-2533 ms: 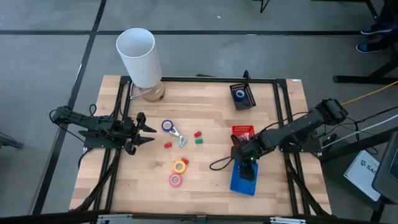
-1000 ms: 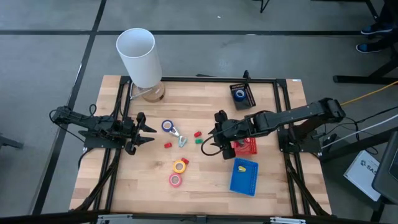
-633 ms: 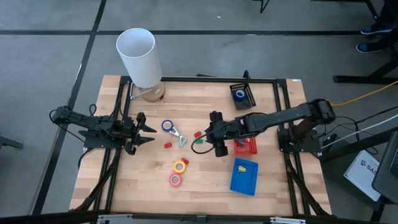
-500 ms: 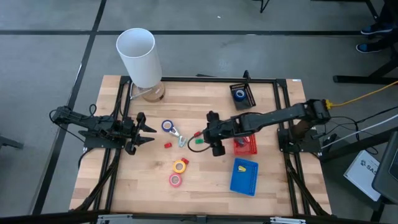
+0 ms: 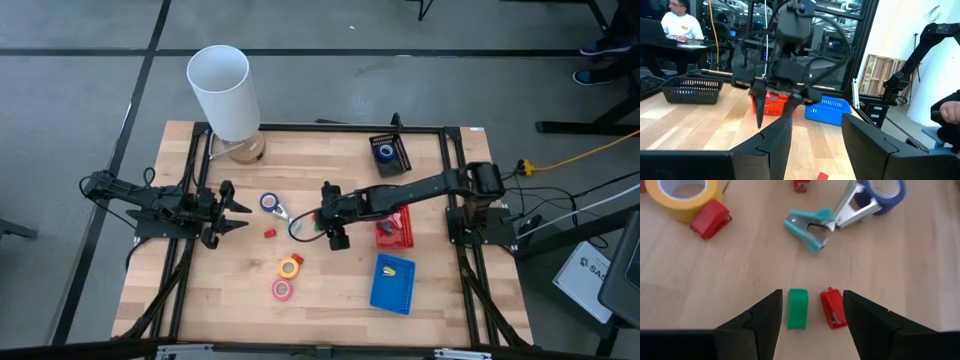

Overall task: Pick and place Stapler, Stapler remover, tape
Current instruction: Put the green stapler into the blue basket

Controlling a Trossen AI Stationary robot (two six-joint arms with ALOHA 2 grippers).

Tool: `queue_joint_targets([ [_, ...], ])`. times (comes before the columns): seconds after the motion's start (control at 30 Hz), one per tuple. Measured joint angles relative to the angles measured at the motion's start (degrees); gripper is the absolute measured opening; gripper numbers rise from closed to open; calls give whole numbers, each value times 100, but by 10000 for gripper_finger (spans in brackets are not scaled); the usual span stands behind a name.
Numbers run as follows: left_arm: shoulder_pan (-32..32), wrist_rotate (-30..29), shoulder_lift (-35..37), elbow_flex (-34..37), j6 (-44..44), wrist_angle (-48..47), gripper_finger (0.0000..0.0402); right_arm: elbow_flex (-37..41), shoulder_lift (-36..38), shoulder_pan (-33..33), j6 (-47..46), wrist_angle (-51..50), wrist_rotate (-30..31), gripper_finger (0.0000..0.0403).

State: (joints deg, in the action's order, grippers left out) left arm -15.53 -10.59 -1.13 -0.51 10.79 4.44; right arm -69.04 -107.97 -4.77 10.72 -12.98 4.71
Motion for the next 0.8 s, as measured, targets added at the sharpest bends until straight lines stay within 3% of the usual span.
queue_joint_targets([
  [0.6,-2,0,1,2,0,0,169,0,-775,10,-322,249,-181,208],
  [0.8,-1,0,0,1,0,-2,169,0,-782,10,-322,249,-181,164],
])
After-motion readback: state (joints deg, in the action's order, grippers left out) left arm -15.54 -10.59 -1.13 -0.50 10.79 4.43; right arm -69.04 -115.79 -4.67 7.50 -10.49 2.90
